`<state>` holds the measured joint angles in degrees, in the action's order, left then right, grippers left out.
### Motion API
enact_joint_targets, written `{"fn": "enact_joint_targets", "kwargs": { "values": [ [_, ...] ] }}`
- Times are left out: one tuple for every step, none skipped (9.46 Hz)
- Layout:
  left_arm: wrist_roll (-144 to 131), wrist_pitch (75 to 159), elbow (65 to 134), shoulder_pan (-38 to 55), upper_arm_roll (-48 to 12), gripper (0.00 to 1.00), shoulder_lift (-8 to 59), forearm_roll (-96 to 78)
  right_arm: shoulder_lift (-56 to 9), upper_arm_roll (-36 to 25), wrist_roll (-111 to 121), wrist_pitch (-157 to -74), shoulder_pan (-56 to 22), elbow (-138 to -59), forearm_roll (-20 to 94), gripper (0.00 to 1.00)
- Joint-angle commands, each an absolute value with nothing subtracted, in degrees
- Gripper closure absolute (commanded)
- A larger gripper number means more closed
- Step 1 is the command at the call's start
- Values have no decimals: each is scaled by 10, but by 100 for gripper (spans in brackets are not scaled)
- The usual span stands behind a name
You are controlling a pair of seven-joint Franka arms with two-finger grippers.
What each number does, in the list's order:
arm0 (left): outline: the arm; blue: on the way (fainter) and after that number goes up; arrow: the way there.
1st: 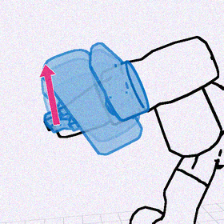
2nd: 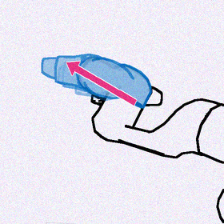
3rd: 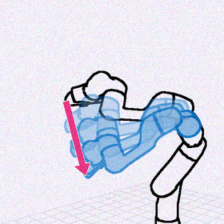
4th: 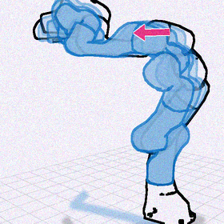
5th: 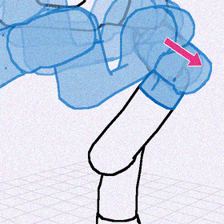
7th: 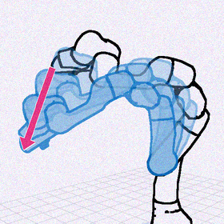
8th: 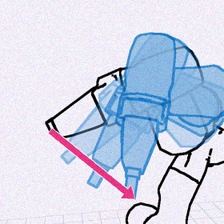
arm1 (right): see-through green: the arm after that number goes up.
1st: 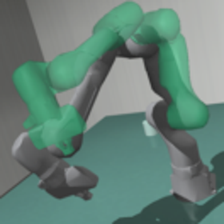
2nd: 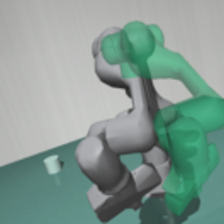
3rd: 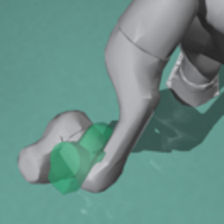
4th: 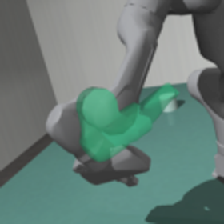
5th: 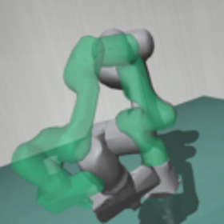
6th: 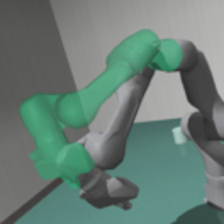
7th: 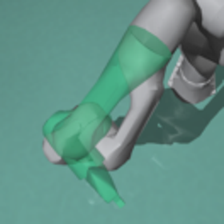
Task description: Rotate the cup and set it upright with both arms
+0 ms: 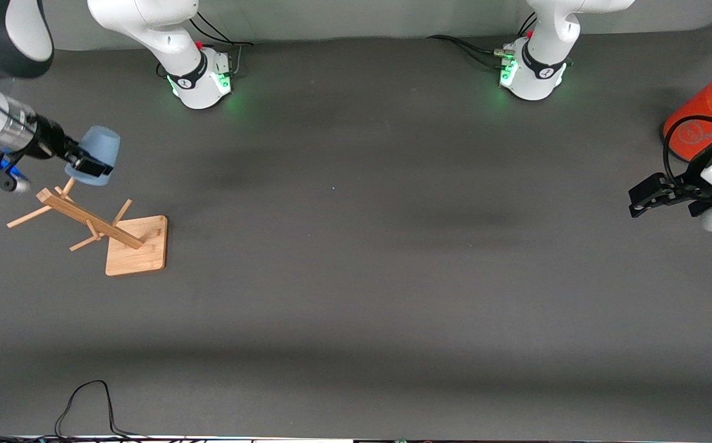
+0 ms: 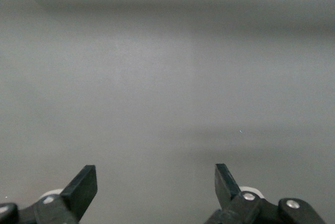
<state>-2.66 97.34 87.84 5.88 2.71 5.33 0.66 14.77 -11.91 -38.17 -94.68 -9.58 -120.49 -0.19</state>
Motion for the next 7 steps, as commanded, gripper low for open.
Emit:
{"fn": "enact_joint_targets", "kwargs": {
  "values": [
    [-24,962,863,62,28,0,60,6,192,-121,-470,-913,-151,-1209,-3,53],
    [-24,962,864,61,29,0,60,6,198,-121,-537,-905,-196,-1207,-2,53],
    [-24,962,864,61,29,0,60,6,196,-120,-608,-906,-244,-1205,2,53],
    [-23,961,864,61,29,0,60,6,185,-121,-703,-917,-302,-1198,18,54],
    [-23,961,864,61,29,0,60,6,160,-121,-781,-931,-348,-1179,31,54],
    [-19,961,864,60,29,0,61,6,116,-121,-867,-945,-405,-1144,33,54],
    [-17,961,865,60,29,0,61,6,64,-121,-951,-958,-452,-1104,33,54]
  ]
}}
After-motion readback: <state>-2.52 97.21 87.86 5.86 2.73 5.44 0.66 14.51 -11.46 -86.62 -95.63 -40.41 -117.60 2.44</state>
